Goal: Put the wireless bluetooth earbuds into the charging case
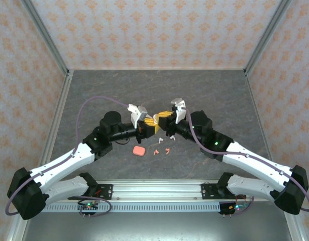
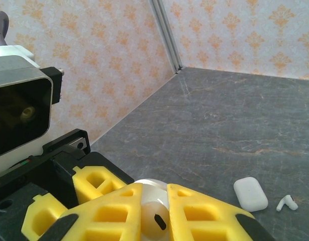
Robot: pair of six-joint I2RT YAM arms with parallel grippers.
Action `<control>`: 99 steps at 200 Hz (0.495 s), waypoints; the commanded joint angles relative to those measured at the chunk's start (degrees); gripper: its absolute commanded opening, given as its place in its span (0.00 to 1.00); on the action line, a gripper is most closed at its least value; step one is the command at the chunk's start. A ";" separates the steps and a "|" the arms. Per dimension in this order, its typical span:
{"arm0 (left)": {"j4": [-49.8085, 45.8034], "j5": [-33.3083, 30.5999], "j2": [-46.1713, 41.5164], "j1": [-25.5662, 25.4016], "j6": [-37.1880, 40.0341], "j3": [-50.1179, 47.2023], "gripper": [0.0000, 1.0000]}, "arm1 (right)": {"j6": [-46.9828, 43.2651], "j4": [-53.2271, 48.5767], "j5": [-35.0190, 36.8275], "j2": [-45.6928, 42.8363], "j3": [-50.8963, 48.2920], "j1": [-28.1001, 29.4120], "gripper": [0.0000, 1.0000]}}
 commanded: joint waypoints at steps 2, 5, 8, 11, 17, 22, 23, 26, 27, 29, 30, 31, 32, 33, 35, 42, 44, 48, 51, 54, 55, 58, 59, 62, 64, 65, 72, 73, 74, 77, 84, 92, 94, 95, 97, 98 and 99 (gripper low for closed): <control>1.74 -0.69 -1.70 -0.52 -0.24 0.94 0.00 | 1.21 0.17 -2.66 -0.55 -0.16 0.34 0.17; 1.69 -0.69 -1.72 -0.52 -0.29 0.90 0.00 | 1.26 0.09 -2.83 -0.48 -0.12 0.32 0.17; 1.73 -0.69 -1.70 -0.48 -0.28 0.92 0.00 | 1.29 -0.01 -3.01 -0.39 -0.01 0.34 0.17; 1.78 -0.69 -1.70 -0.56 -0.29 0.92 0.00 | 1.34 -0.20 -3.06 -0.32 0.14 0.35 0.17; 1.78 -0.69 -1.72 -0.54 -0.30 0.87 0.00 | 1.59 -0.46 -3.15 -0.20 0.32 0.32 0.19; 1.74 -0.63 -1.70 -0.57 -0.30 0.84 0.00 | 1.80 -0.61 -3.22 -0.19 0.69 0.35 0.20; 1.78 -0.66 -1.70 -0.57 -0.30 0.79 0.00 | 1.83 -0.61 -3.23 -0.19 0.71 0.35 0.20; 1.74 -0.64 -1.70 -0.52 -0.30 0.81 0.00 | 1.92 -0.62 -3.31 -0.17 0.86 0.35 0.21; 1.74 -0.62 -1.70 -0.55 -0.30 0.78 0.00 | 1.93 -0.62 -3.36 -0.18 0.88 0.35 0.21; 1.74 -0.61 -1.70 -0.56 -0.25 0.80 0.00 | 2.00 -0.62 -3.41 -0.19 0.98 0.35 0.22; 1.78 -0.61 -1.70 -0.56 -0.23 0.82 0.00 | 2.10 -0.62 -3.41 -0.19 1.02 0.35 0.22; 1.76 -0.61 -1.70 -0.57 -0.22 0.83 0.00 | 2.20 -0.62 -3.42 -0.19 1.09 0.35 0.22; 1.75 -0.61 -1.70 -0.57 -0.21 0.79 0.00 | 2.25 -0.62 -3.42 -0.19 1.17 0.35 0.22; 1.83 -0.61 -1.74 -0.57 -0.21 0.77 0.00 | 2.31 -0.62 -3.37 -0.19 1.25 0.35 0.23; 1.76 -0.58 -1.77 -0.57 -0.21 0.82 0.00 | 2.41 -0.68 -3.25 -0.19 1.42 0.35 0.23; 1.74 -0.61 -1.74 -0.57 -0.13 0.75 0.00 | 2.70 -1.21 -3.07 -0.21 2.28 0.30 0.26; 1.78 -0.63 -1.77 -0.57 -0.12 0.75 0.00 | 2.72 -1.38 -3.03 -0.19 2.51 0.34 0.26; 1.66 -0.61 -1.86 -0.56 -0.03 0.75 0.00 | 2.71 -1.81 -3.13 -0.19 3.10 0.35 0.28; 1.65 -0.56 -1.87 -0.57 -0.03 0.75 0.00 | 2.73 -2.12 -3.11 -0.19 3.54 0.35 0.29; 1.65 -0.60 -1.87 -0.57 0.01 0.64 0.00 | 2.73 -2.62 -2.96 -0.19 4.02 0.34 0.30; 1.65 -0.60 -1.87 -0.52 0.03 0.65 0.00 | 2.69 -2.72 -2.93 -0.15 4.21 0.34 0.30; 1.64 -0.61 -1.95 -0.63 0.05 0.66 0.00 | 2.77 -3.41 -2.71 -0.13 4.80 0.35 0.31; 1.64 -0.56 -1.95 -0.60 0.05 0.61 0.00 | 2.75 -3.64 -2.58 -0.11 5.00 0.35 0.31; 1.53 -0.60 -2.00 -0.61 0.10 0.59 0.00 | 2.81 -4.40 -2.33 -0.10 5.55 0.35 0.32; 1.55 -0.60 -2.04 -0.64 0.13 0.64 0.00 | 2.77 -4.84 -2.11 -0.06 5.99 0.30 0.33; 1.55 -0.61 -2.04 -0.65 0.14 0.61 0.00 | 2.75 -5.10 -2.06 -0.08 6.21 0.32 0.33; 1.46 -0.68 -2.12 -0.61 0.21 0.56 0.00 | 2.47 -6.62 -1.68 -0.10 7.56 0.34 0.36; 1.47 -0.69 -2.13 -0.59 0.26 0.57 0.00 | 2.47 -6.87 -1.63 -0.10 7.79 0.34 0.36; 1.47 -0.69 -2.13 -0.58 0.34 0.57 0.00 | 2.47 -7.00 -1.60 -0.10 7.99 0.30 0.37; 1.47 -0.68 -2.21 -0.65 0.36 0.49 0.00 | 2.42 -7.90 -1.31 -0.10 8.58 0.26 0.38; 1.34 -0.67 -2.30 -0.75 0.45 0.48 0.00 | 2.45 -9.89 -0.67 -0.10 10.22 0.26 0.40; 1.13 -0.76 -2.39 -0.74 0.68 0.43 0.00 | 2.59 -12.44 0.31 0.06 12.08 0.18 0.42; 1.12 -0.78 -2.40 -0.74 0.76 0.40 0.00 | 2.67 -13.11 0.50 0.11 12.53 0.08 0.43; 1.12 -0.73 -2.40 -0.74 0.80 0.40 0.00 | 2.70 -13.41 0.56 0.14 12.82 0.08 0.43; 1.12 -0.75 -2.40 -0.74 0.81 0.40 0.00 | 2.72 -14.17 0.70 0.22 13.30 0.02 0.43; 1.08 -0.81 -2.44 -0.74 0.83 0.40 0.00 | 2.68 -14.56 0.79 0.28 13.43 -0.04 0.44; 1.05 -0.80 -2.47 -0.79 0.84 0.40 0.00 | 2.71 -14.88 0.84 0.31 13.75 -0.07 0.44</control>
